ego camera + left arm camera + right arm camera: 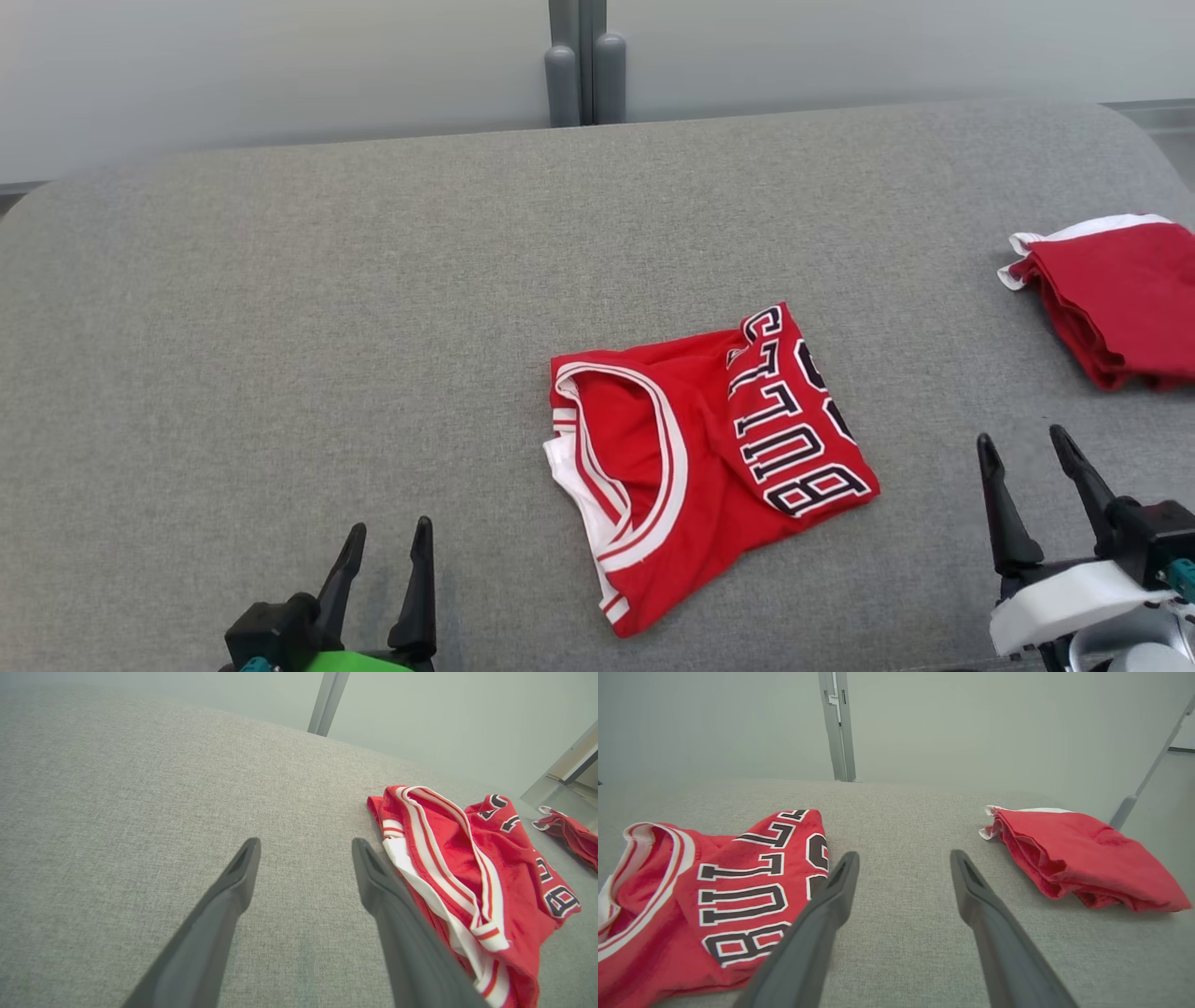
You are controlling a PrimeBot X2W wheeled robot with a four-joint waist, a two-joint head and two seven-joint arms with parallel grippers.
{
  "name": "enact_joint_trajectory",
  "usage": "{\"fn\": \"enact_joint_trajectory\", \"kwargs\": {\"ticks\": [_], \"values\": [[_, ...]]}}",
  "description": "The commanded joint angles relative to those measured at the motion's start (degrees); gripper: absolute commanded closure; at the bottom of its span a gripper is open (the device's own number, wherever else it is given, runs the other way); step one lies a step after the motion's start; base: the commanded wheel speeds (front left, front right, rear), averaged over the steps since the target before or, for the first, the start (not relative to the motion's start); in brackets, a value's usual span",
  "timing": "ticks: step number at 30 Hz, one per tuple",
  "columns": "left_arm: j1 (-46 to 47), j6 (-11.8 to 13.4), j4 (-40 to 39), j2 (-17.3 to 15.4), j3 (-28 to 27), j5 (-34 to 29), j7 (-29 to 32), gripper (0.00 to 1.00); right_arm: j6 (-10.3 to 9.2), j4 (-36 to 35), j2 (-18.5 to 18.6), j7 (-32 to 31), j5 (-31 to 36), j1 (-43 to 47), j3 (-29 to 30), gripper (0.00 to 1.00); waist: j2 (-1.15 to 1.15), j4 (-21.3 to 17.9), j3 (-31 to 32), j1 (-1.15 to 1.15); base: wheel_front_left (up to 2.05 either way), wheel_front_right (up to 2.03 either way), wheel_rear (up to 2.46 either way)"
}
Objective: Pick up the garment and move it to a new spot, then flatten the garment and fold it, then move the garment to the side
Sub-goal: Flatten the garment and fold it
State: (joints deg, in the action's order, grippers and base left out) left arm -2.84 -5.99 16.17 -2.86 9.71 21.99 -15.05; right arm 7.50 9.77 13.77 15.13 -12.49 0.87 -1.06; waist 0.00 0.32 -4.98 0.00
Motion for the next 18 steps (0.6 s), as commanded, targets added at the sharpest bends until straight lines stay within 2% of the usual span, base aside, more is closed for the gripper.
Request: {"fn": "enact_joint_trajectory", "kwargs": {"ticks": [1, 9, 14, 18], "values": [[-0.69, 0.36, -0.41, -0.08, -0.24, 0.39, -0.14, 0.00, -0.03, -0.05, -0.44, -0.01, 0.75, 1.42, 0.90, 0.00, 0.00, -0.36, 0.28, 0.00, 0.00, 0.00, 0.00], [-2.65, 0.59, -0.98, -0.08, -1.58, -1.32, -0.14, 0.00, -0.03, 0.02, -4.17, -0.01, 1.91, 7.05, 7.01, 0.00, 0.00, -0.48, 2.64, 0.00, 0.00, 0.00, 0.00], [-4.59, 0.34, -1.30, -0.08, -3.72, -3.46, -0.14, 0.00, -0.03, -0.11, -5.30, -0.01, 2.95, 9.25, 8.25, 0.00, 0.00, -0.17, 4.18, 0.00, 0.00, 0.00, 0.00], [-5.57, -0.14, -1.71, -0.08, -5.51, -5.10, -0.14, 0.00, -0.03, -0.75, -5.31, -0.01, 3.38, 9.65, 7.05, 0.00, 0.00, 0.19, 4.82, 0.00, 0.00, 0.00, 0.00]]}}
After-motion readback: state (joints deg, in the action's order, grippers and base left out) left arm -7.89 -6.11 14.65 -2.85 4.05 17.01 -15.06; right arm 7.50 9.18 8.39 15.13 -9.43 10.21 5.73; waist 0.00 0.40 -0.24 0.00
